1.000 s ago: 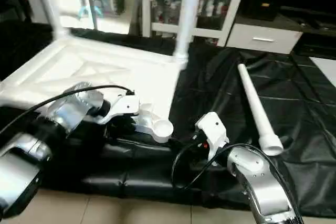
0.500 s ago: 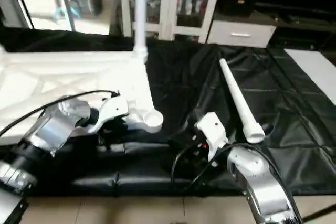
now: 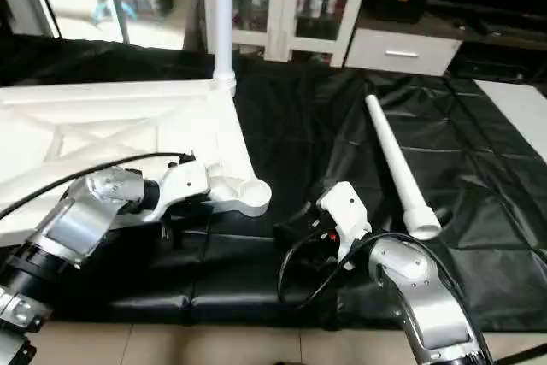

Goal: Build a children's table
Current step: Rotate table base

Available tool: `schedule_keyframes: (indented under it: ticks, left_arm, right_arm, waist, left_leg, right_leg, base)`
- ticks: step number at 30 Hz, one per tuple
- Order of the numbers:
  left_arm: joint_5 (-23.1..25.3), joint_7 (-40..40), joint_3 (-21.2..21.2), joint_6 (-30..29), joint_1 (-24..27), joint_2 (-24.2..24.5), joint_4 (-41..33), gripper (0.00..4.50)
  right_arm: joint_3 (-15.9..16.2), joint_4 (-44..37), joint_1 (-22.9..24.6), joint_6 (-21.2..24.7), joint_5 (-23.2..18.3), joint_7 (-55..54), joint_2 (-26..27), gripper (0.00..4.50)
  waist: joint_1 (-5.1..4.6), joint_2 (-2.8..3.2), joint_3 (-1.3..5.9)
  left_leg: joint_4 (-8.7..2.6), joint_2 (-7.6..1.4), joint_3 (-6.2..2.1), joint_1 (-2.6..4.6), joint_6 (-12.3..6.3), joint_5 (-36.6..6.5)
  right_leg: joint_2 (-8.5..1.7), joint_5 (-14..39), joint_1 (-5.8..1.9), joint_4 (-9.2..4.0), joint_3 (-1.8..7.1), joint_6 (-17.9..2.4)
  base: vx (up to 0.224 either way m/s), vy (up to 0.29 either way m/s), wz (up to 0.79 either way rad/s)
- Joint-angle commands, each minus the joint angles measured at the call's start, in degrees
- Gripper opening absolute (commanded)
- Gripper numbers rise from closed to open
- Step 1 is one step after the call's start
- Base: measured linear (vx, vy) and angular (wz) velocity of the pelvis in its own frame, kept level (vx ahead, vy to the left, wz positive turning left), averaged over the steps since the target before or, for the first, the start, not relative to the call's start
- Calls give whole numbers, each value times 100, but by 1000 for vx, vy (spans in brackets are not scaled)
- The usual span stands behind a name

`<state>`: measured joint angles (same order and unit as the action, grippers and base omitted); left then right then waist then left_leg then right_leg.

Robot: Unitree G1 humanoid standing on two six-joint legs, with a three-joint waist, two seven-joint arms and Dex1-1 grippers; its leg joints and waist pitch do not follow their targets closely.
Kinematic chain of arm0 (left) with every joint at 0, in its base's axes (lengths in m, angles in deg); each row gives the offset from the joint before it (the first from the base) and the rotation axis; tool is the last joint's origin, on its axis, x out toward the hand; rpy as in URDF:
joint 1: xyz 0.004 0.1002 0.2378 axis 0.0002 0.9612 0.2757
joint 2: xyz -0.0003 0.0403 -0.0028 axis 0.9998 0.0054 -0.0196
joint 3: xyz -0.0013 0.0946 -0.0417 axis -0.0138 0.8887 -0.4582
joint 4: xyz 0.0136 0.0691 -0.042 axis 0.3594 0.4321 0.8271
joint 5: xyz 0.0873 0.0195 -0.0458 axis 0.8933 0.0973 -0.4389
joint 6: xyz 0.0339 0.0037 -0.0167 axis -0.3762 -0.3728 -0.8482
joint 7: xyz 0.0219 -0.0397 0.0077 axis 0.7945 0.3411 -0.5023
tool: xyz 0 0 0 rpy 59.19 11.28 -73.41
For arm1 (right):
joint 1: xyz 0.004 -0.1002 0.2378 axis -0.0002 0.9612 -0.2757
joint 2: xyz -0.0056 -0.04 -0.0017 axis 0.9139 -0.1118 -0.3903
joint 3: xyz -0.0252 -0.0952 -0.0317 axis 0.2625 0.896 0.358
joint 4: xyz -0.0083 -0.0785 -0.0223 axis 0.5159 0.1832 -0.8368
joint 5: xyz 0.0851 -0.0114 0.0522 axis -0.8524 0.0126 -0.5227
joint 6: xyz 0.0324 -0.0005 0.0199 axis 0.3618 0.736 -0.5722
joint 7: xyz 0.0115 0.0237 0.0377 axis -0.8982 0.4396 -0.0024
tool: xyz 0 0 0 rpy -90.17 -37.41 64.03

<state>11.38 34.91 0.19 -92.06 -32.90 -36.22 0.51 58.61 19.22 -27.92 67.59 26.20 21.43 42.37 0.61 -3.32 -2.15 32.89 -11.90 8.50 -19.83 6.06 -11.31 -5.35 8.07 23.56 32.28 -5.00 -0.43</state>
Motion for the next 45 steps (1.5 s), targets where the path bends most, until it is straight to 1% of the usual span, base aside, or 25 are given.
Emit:
schedule_keyframes:
  ticks: [1, 4, 6, 7, 10, 13, 14, 15, 16, 17, 18, 19, 20, 21, 22, 23, 24, 25, 27, 30, 31, 34, 36, 41, 45]
  left_arm:
    - [-83, 141, -179, -28, -30, 167, -203, 90]
    - [-508, 535, -386, -174, 68, 301, -590, 90]
    - [-681, 587, -507, -271, 91, 304, -755, 90]
    - [-1036, 667, -745, -394, 132, 301, -1064, 90]
    - [-1539, 572, -1154, -703, 178, 133, -1396, 90]
    - [-1740, 218, -1438, -1001, 174, -122, -1459, 90]
    - [-1782, 4, -1562, -1096, 176, -258, -1465, 90]
    - [-1759, -944, -2021, -1463, 129, -785, -1371, 90]
    - [-1752, -1216, -2144, -1576, 127, -926, -1366, 90]
    - [-1722, -1507, -2263, -1664, 166, -1099, -1431, 90]
    - [-1707, -1908, -2415, -1797, 240, -1328, -1569, 90]
    - [-1792, -2482, -2628, -1579, 489, -1748, -1893, 90]
    - [-1793, -2700, -2689, -1468, 589, -1902, -2011, 90]
    - [-1692, -2889, -2665, -1351, 686, -1975, -2108, 90]
    - [-1444, -3197, -2553, -1090, 858, -2053, -2256, 90]
    - [-1308, -3360, -2474, -956, 949, -2081, -2336, 90]
    - [-1122, -3712, -2447, -882, 1143, -2238, -2412, 90]
    - [-1122, -3712, -2447, -882, 1143, -2238, -2412, 90]
    - [-792, -4260, -2263, -704, 1672, -2504, -2571, 90]
    - [-707, -4107, -1897, -619, 1990, -2394, -2773, 90]
    - [-771, -3816, -1662, -601, 2100, -2303, -2985, 90]
    - [-1050, -3513, -1519, -730, 2170, -2262, -3178, 90]
    - [-1128, -3461, -1408, -656, 2243, -2239, -3284, 90]
    - [-780, -4202, -1658, -694, 2197, -2416, -2916, 90]
    - [-772, -4468, -1744, -630, 2101, -2459, -2818, 90]
  right_arm:
    - [-67, 0, -48, -57, 27, -20, -51, 450]
    - [-120, -30, -38, -39, -33, -33, -28, 450]
    - [-186, -57, -41, 1, -108, -57, 4, 450]
    - [-358, -119, -78, 155, -297, -142, 91, 450]
    - [-579, -146, -200, 312, -460, -294, 171, 450]
    - [-667, -137, -273, 385, -504, -387, 203, 450]
    - [-710, -139, -298, 444, -506, -470, 234, 450]
    - [-844, -50, -437, 574, -330, -919, 324, 450]
    - [-881, -25, -473, 602, -275, -1055, 346, 450]
    - [-924, 28, -533, 626, -142, -1261, 355, 450]
    - [-987, 99, -618, 669, 49, -1560, 364, 450]
    - [-1173, 130, -771, 893, 118, -1973, 455, 450]
    - [-1245, 103, -803, 958, 115, -2105, 501, 450]
    - [-1289, 66, -821, 1001, 128, -2205, 537, 450]
    - [-1343, -28, -815, 1023, 149, -2333, 594, 450]
    - [-1363, -83, -805, 1028, 147, -2395, 618, 450]
    - [-1404, -149, -767, 1043, 161, -2538, 697, 450]
    - [-1404, -149, -767, 1043, 161, -2538, 697, 450]
    - [-1470, -57, -762, 1006, 397, -3010, 793, 450]
    - [-1561, 372, -1036, 1182, 630, -3358, 685, 450]
    - [-1734, 720, -1291, 1333, 599, -3461, 579, 450]
    - [-1886, 1041, -1546, 1440, 443, -3372, 456, 450]
    - [-1871, 1222, -1725, 1434, 416, -3242, 361, 450]
    - [-1511, 1069, -1749, 1144, 564, -3104, 436, 450]
    - [-1435, 942, -1624, 952, 513, -3083, 658, 450]
  waist:
    - [72, 53, 309]
    - [107, 47, 321]
    - [157, 52, 318]
    - [182, 59, 316]
    - [203, 48, 298]
    - [215, 49, 271]
    - [223, 61, 263]
    - [220, 46, 265]
    - [217, 76, 268]
    - [214, 48, 284]
    - [213, 44, 288]
    - [217, 18, 292]
    - [208, 30, 292]
    - [203, -17, 303]
    - [212, -38, 316]
    - [203, -32, 313]
    - [208, -20, 325]
    - [199, -47, 324]
    - [198, -39, 328]
    - [194, -63, 315]
    - [193, -68, 312]
    - [204, -77, 294]
    - [202, -93, 291]
    - [180, -103, 310]
    - [161, -94, 329]
  left_leg:
    - [-428, -109, 69, -29, -288, -1515]
    - [-379, -92, 98, -92, -350, -919]
    - [-370, -92, 111, -66, -380, -800]
    - [-375, -102, 112, -55, -357, -775]
    - [-391, -111, 125, -37, -261, -908]
    - [-398, -103, 145, -1, -171, -1250]
    - [-398, -93, 146, 4, -167, -1324]
    - [-400, -88, 144, -1, -146, -1416]
    - [-383, -90, 141, -16, -74, -1349]
    - [-377, -92, 153, 5, -75, -1349]
    - [-375, -82, 149, -20, -74, -1263]
    - [-377, -70, 142, -54, -82, -1169]
    - [-383, -99, 126, -58, -79, -1153]
    - [-361, -82, 142, -75, -120, -1094]
    - [-344, -78, 156, -42, -198, -1081]
    - [-353, -78, 146, -80, -233, -1033]
    - [-343, -74, 151, -73, -268, -955]
    - [-343, -78, 144, -95, -292, -896]
    - [-325, -80, 152, -78, -312, -873]
    - [-335, -55, 162, -83, -293, -915]
    - [-345, -57, 159, -71, -270, -1018]
    - [-328, -60, 173, -28, -218, -1221]
    - [-336, -53, 164, -72, -226, -1180]
    - [-303, -49, 175, -104, -293, -934]
    - [-295, -51, 169, -88, -333, -843]
  right_leg:
    - [-234, 1469, -268, -292, 247, -1034]
    - [-220, 808, -295, -171, 267, -1214]
    - [-215, 707, -301, -151, 264, -1273]
    - [-229, 699, -312, -137, 271, -1317]
    - [-207, 836, -304, -131, 263, -1362]
    - [-197, 1371, -270, -204, 269, -1171]
    - [-194, 1507, -260, -224, 270, -1110]
    - [-190, 1716, -262, -250, 275, -998]
    - [-183, 1632, -261, -251, 281, -1012]
    - [-174, 1624, -259, -255, 283, -1001]
    - [-162, 1643, -266, -242, 292, -945]
    - [-163, 1661, -290, -250, 288, -865]
    - [-172, 1606, -299, -227, 295, -883]
    - [-161, 1550, -302, -240, 289, -825]
    - [-141, 1503, -258, -242, 299, -757]
    - [-136, 1437, -278, -239, 301, -721]
    - [-129, 1311, -274, -229, 301, -671]
    - [-133, 1244, -290, -221, 294, -647]
    - [-127, 1240, -274, -240, 296, -625]
    - [-104, 1465, -249, -243, 298, -508]
    - [-101, 1579, -236, -252, 298, -468]
    - [-105, 1580, -192, -248, 304, -508]
    - [-108, 1547, -227, -228, 298, -513]
    - [-107, 1384, -248, -232, 302, -439]
    - [-118, 1362, -249, -219, 303, -484]
  base:
    - [0, 0, 0]
    - [0, 0, 0]
    - [0, 0, 0]
    - [0, 0, 0]
    - [0, 0, 0]
    - [0, 0, 0]
    - [0, 0, 0]
    - [0, 0, 0]
    - [0, 0, 0]
    - [0, 0, 0]
    - [0, 0, 0]
    - [0, 0, 0]
    - [0, 0, 0]
    - [0, 0, 0]
    - [0, 0, 0]
    - [0, 0, 0]
    - [0, 0, 0]
    - [0, 0, 0]
    - [0, 0, 0]
    - [0, 0, 0]
    - [0, 0, 0]
    - [0, 0, 0]
    - [0, 0, 0]
    - [0, 0, 0]
    - [0, 0, 0]
